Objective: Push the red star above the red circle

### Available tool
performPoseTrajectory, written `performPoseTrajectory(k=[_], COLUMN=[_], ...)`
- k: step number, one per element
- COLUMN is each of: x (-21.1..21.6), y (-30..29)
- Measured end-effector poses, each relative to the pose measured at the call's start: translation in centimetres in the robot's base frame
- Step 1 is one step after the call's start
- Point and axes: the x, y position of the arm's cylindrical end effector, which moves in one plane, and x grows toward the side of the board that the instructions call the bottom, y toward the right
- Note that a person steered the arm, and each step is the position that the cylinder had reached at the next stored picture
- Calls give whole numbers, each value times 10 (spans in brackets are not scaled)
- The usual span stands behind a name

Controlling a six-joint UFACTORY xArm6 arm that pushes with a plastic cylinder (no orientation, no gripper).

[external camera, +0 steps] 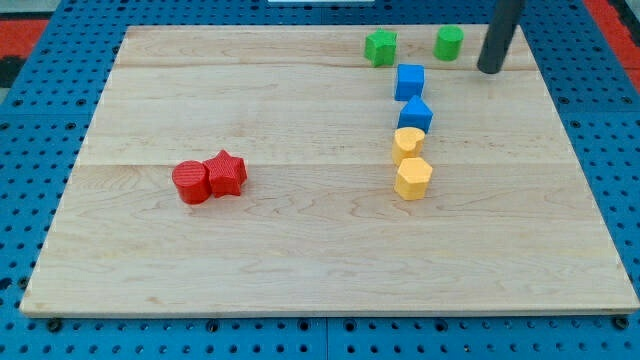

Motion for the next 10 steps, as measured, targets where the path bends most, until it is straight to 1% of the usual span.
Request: performPoseTrajectory(k=[1,2,3,4,5,6,7,8,9,10], x=[28,122,206,280,318,284,255,255,231,186], y=[68,68,31,-54,-154,-223,-235,-245,-287,-291])
